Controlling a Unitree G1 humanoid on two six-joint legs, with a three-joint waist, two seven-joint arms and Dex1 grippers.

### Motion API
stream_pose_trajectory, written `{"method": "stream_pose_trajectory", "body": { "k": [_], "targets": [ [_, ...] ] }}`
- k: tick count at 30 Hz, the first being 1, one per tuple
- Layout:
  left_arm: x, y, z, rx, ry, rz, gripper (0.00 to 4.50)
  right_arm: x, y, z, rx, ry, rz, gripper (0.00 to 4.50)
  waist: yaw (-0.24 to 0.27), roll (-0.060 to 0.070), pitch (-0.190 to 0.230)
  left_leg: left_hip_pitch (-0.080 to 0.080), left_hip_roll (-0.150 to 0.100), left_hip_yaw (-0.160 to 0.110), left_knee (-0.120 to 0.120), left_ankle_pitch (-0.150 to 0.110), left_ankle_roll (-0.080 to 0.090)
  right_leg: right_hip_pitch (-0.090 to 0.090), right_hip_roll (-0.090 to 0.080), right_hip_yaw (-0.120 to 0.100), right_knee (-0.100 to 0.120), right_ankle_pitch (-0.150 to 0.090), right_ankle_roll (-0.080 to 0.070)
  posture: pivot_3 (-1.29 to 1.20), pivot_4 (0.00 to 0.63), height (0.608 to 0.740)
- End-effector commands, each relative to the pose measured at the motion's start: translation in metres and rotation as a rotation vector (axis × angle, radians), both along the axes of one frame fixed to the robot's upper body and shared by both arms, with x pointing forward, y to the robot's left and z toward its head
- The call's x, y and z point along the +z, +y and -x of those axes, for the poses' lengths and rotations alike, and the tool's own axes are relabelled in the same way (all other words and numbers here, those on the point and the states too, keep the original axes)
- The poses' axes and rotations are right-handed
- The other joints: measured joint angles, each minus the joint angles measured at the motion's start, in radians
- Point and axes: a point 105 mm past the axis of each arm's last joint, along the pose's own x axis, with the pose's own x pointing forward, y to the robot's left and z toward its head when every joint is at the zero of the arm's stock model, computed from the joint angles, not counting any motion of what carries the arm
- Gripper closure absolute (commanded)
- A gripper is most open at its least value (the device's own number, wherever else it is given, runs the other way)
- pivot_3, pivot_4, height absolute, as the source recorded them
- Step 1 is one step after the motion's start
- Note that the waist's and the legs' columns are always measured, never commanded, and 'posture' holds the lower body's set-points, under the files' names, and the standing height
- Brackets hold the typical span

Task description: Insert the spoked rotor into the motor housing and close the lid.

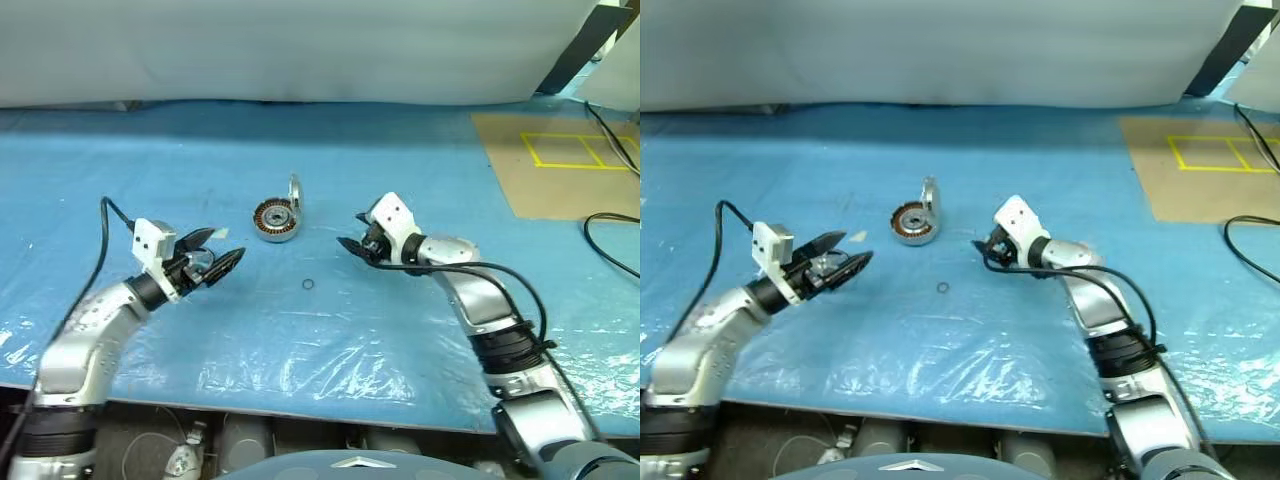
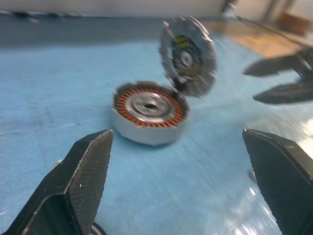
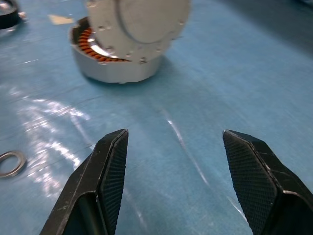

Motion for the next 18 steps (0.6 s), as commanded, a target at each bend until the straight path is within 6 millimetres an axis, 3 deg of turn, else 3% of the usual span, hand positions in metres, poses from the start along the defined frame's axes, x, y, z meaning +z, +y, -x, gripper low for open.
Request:
{"method": "stream_pose_trajectory", "body": {
  "k": [1,8,18],
  "targets": [
    [0.008,-0.012,0.008,-0.181,0.016,-0.043,0.03,0.021,0.021,0.014,0.207,0.004,0.009,1.3,-0.001,0.0,0.0,0.0,0.0,0.0,0.0,0.0,0.0,0.0,0.0,0.0,0.0,0.0,0.0,0.0,0.15,0.74],
    [0.012,-0.01,0.003,-0.292,0.017,-0.137,0.03,0.036,0.064,0.027,0.439,0.07,0.076,1.3,-0.006,0.001,0.0,0.0,0.001,0.002,0.0,0.001,0.001,-0.002,0.001,-0.002,0.002,0.001,-0.005,0.0,0.15,0.74],
    [0.019,-0.017,-0.011,-0.287,-0.053,-0.157,0.03,0.018,0.044,0.015,0.334,0.089,0.124,1.3,0.021,0.001,0.001,-0.002,0.002,0.002,0.0,0.002,0.003,-0.003,0.0,-0.003,0.001,0.001,-0.006,0.0,0.15,0.74]
  ]
}}
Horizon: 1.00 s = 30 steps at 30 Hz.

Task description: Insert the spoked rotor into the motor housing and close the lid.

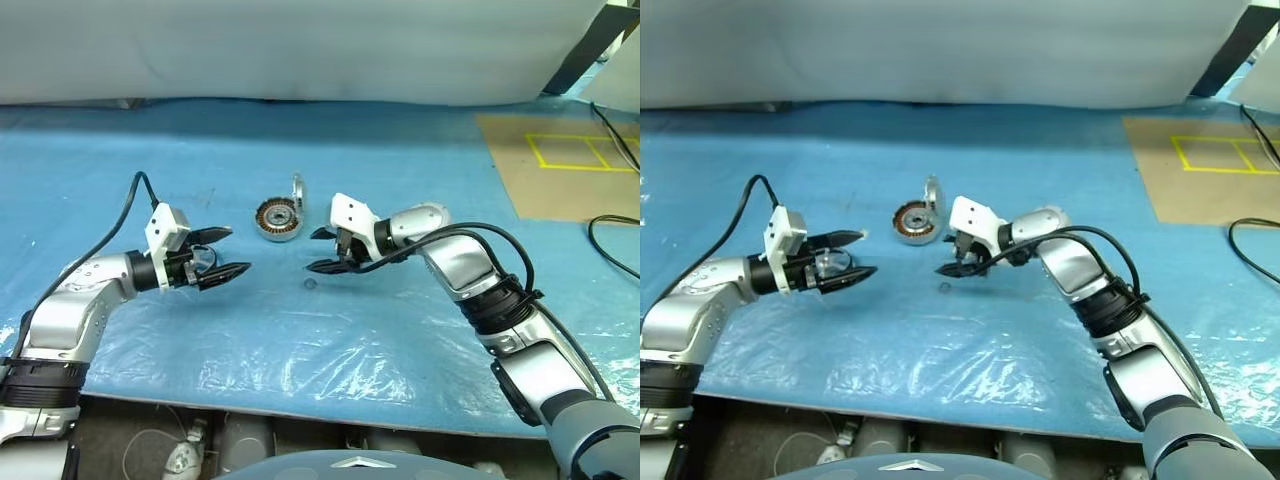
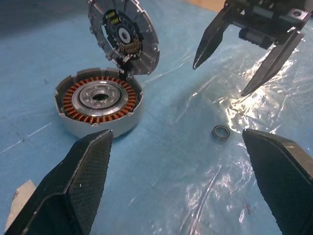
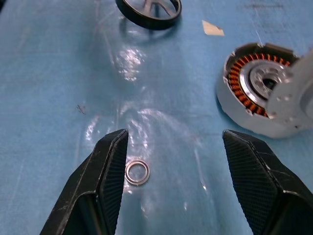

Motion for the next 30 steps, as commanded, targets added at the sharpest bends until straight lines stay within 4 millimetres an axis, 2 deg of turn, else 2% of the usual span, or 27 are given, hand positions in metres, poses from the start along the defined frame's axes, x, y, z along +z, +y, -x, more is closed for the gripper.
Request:
{"method": "stream_pose_trajectory", "body": {
  "k": [1,8,13,17,23,26,30],
  "targets": [
    [0.007,-0.003,-0.003,-0.012,-0.035,-0.004,0.03,0.006,-0.003,-0.001,-0.046,-0.018,-0.055,1.3,0.002,0.0,0.0,0.0,0.0,0.0,0.0,-0.001,-0.001,0.0,0.0,0.0,0.0,0.0,0.0,0.0,0.15,0.74],
    [0.0,-0.005,-0.005,-0.041,0.019,-0.025,0.03,-0.003,-0.016,0.0,-0.114,-0.02,-0.064,1.3,0.003,0.0,0.0,0.0,0.0,0.0,0.0,-0.001,-0.001,0.0,0.0,0.0,0.0,0.0,0.0,0.0,0.15,0.74],
    [0.001,-0.013,-0.007,-0.071,0.024,-0.027,0.03,-0.003,-0.024,0.008,-0.103,-0.023,-0.105,1.3,0.005,0.0,0.0,0.0,0.0,0.0,0.0,-0.001,-0.001,0.0,0.0,0.0,0.0,0.0,0.0,0.0,0.15,0.74],
    [0.01,-0.014,-0.024,-0.073,-0.026,-0.063,0.03,-0.006,-0.032,0.003,-0.17,-0.023,-0.104,1.3,0.005,0.0,0.0,0.0,0.0,0.0,0.001,0.0,0.0,0.0,0.0,0.0,0.001,0.0,0.0,0.0,0.15,0.74],
    [0.015,-0.014,-0.06,-0.133,-0.117,-0.243,0.03,-0.007,-0.042,0.001,-0.25,-0.021,-0.121,1.3,0.008,0.0,0.0,0.0,-0.001,0.0,0.001,0.001,0.002,0.0,0.0,0.0,0.0,0.0,0.0,0.0,0.15,0.74],
    [0.008,-0.024,-0.075,-0.209,-0.206,-0.377,0.03,-0.009,-0.046,0.002,-0.301,-0.008,-0.136,1.3,0.015,0.0,0.0,0.0,-0.002,0.0,0.0,0.002,0.003,0.001,0.0,0.0,0.0,0.0,0.0,0.0,0.15,0.74],
    [0.009,-0.043,-0.08,-0.361,-0.236,-0.441,0.03,-0.019,-0.057,0.006,-0.373,0.011,-0.135,1.3,0.029,0.0,0.0,-0.002,-0.002,-0.001,0.001,0.002,0.003,0.0,0.0,0.0,0.0,0.0,0.0,0.0,0.15,0.74]
  ]
}}
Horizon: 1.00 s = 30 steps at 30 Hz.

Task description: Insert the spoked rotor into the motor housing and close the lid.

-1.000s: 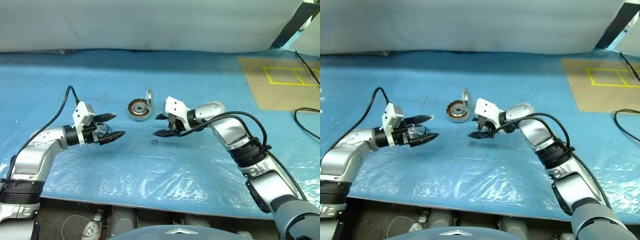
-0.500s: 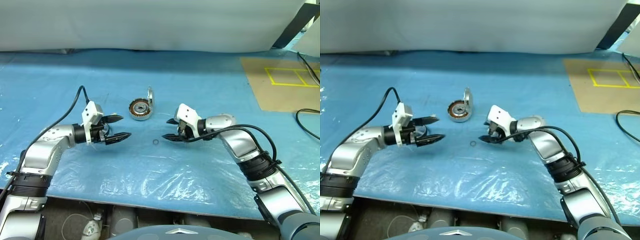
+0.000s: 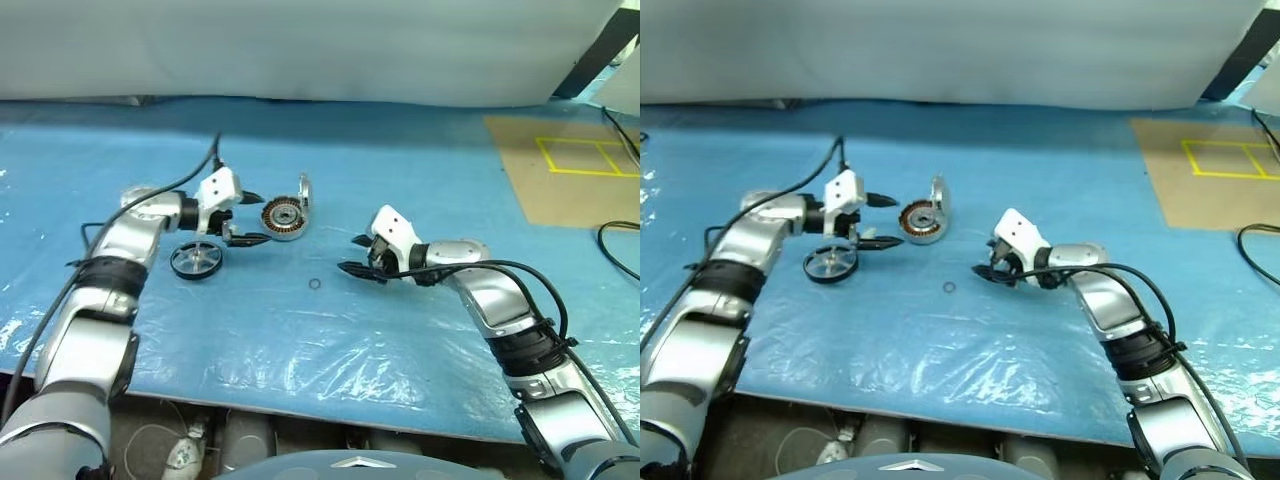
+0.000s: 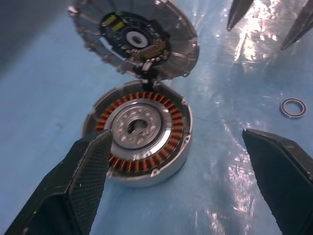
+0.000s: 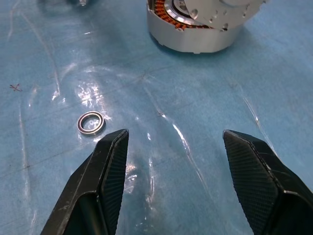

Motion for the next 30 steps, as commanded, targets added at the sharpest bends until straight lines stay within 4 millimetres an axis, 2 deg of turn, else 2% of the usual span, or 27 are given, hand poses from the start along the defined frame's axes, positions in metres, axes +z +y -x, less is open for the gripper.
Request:
{"method": "stream_pose_trajectory", "body": {
  "k": [1,7,14,18,23,30],
  "targets": [
    [0.005,-0.008,-0.003,-0.117,-0.063,-0.111,0.03,0.006,-0.009,0.001,-0.052,-0.032,-0.012,1.3,0.002,0.0,0.0,0.0,0.0,0.0,0.0,0.0,0.0,0.0,0.0,0.0,0.0,0.0,0.0,0.0,0.15,0.74],
    [0.001,-0.02,-0.012,-0.187,-0.087,-0.273,0.03,0.001,-0.023,0.007,-0.143,-0.022,-0.013,1.3,0.006,-0.001,0.0,-0.001,-0.001,-0.001,0.0,-0.001,-0.002,0.0,0.0,-0.001,0.0,0.0,0.001,0.0,0.15,0.74],
    [-0.007,-0.032,-0.021,-0.158,-0.067,-0.354,0.03,-0.004,-0.034,0.018,-0.216,-0.01,-0.008,1.3,0.009,-0.001,0.001,-0.001,-0.002,-0.002,0.0,-0.001,-0.002,0.0,-0.001,-0.001,0.0,0.001,0.002,0.0,0.15,0.74],
    [-0.007,-0.036,-0.033,-0.066,-0.114,-0.369,0.03,-0.005,-0.039,0.022,-0.25,-0.006,-0.01,1.3,0.01,-0.001,0.001,-0.001,-0.002,-0.003,0.0,-0.001,-0.002,0.001,-0.001,-0.002,0.0,0.001,0.002,0.0,0.15,0.74],
    [-0.012,-0.031,-0.037,-0.026,-0.116,-0.416,0.03,-0.006,-0.044,0.026,-0.264,-0.002,0.005,1.3,0.009,-0.002,0.001,-0.001,-0.003,-0.003,0.0,-0.001,-0.002,0.001,-0.002,-0.002,0.0,0.002,0.003,0.0,0.15,0.74],
    [-0.031,-0.026,-0.027,-0.076,-0.047,-0.472,0.03,-0.004,-0.052,0.022,-0.301,-0.007,0.008,1.3,0.009,-0.002,0.001,0.003,-0.003,-0.003,0.0,-0.001,-0.002,0.004,-0.002,-0.002,0.0,0.001,0.003,0.0,0.15,0.74]
  ]
}}
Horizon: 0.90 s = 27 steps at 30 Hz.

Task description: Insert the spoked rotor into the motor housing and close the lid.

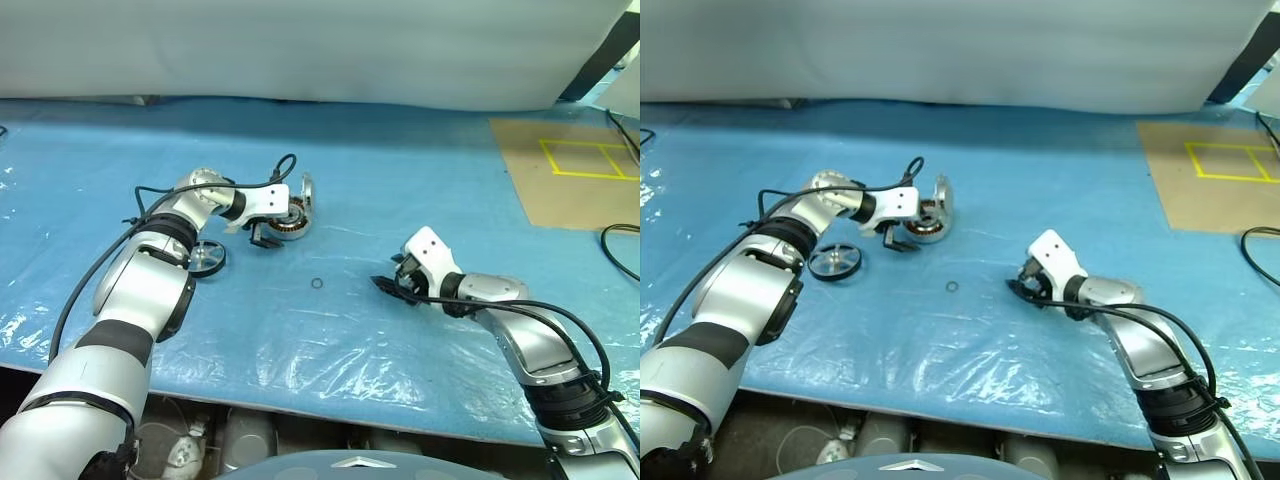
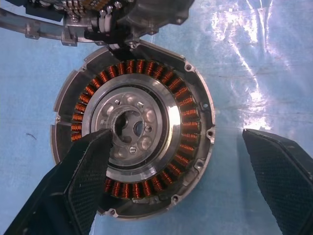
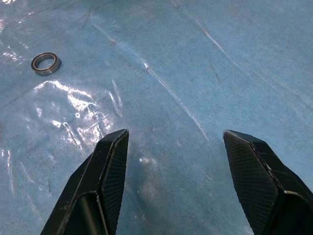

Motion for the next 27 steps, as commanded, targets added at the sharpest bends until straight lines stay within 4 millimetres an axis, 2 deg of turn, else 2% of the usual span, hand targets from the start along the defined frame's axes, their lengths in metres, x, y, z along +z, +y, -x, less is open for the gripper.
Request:
{"method": "stream_pose_trajectory", "body": {
  "k": [1,13,16,20,27],
  "targets": [
    [-0.006,0.004,0.002,0.001,0.025,-0.033,0.03,0.011,-0.004,-0.003,-0.017,-0.038,-0.013,1.3,0.0,0.0,0.0,0.0,0.0,0.0,0.0,0.0,0.0,0.0,0.0,0.0,0.0,0.0,0.0,0.0,0.15,0.74],
    [-0.024,0.013,0.009,0.0,0.073,-0.087,0.03,0.01,-0.003,0.002,-0.015,-0.023,-0.011,1.3,-0.001,0.0,0.0,0.002,-0.002,0.0,0.0,0.0,0.0,0.002,-0.002,0.0,0.0,0.0,0.0,0.0,0.15,0.74],
    [-0.025,0.014,0.01,0.001,0.08,-0.089,0.64,0.009,-0.004,0.002,-0.018,-0.016,-0.013,1.3,-0.003,0.0,0.0,0.003,-0.002,0.0,-0.001,0.0,0.0,0.003,-0.002,0.0,0.0,0.0,0.0,0.0,0.15,0.74],
    [-0.025,0.014,0.009,0.014,0.074,-0.087,1.87,0.008,-0.001,0.002,-0.01,-0.013,-0.015,1.3,-0.007,0.0,0.0,0.005,-0.001,0.001,-0.001,0.0,0.0,0.005,-0.003,0.0,-0.001,0.0,0.0,0.0,0.15,0.74],
    [-0.029,0.017,0.009,0.024,0.066,-0.097,1.87,0.009,-0.002,0.001,-0.007,-0.012,-0.011,1.3,-0.006,0.0,0.0,0.005,-0.002,0.001,-0.003,0.0,0.0,0.005,-0.003,0.0,-0.002,0.0,0.0,0.0,0.15,0.74]
  ]
}}
